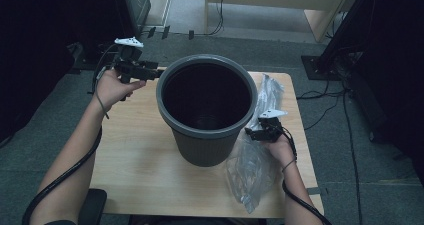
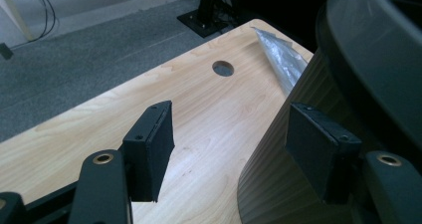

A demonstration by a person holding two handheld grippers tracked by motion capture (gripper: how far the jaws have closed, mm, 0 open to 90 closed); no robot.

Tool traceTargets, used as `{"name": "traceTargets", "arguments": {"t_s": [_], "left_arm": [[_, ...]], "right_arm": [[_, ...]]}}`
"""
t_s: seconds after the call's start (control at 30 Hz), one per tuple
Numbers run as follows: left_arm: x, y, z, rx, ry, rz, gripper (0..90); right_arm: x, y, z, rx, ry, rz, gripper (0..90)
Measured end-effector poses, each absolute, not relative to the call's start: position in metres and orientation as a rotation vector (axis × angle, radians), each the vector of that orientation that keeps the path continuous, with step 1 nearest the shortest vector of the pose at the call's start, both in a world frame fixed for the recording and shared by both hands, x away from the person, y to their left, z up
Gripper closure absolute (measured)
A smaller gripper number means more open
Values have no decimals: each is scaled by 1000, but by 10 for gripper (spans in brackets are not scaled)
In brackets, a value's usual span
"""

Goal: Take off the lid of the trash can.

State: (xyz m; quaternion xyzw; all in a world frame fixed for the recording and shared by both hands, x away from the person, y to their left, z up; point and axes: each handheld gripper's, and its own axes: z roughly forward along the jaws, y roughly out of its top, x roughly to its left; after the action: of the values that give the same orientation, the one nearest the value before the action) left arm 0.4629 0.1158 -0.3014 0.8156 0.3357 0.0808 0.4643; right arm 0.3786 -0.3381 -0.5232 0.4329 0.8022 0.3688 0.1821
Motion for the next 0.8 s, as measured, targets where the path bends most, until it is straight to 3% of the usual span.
{"name": "traceTargets", "arguments": {"t_s": [0.8], "left_arm": [[468, 99, -253, 1972, 776, 230, 360]], "right_arm": [[379, -338, -523, 1224, 2264, 1037, 221]]}}
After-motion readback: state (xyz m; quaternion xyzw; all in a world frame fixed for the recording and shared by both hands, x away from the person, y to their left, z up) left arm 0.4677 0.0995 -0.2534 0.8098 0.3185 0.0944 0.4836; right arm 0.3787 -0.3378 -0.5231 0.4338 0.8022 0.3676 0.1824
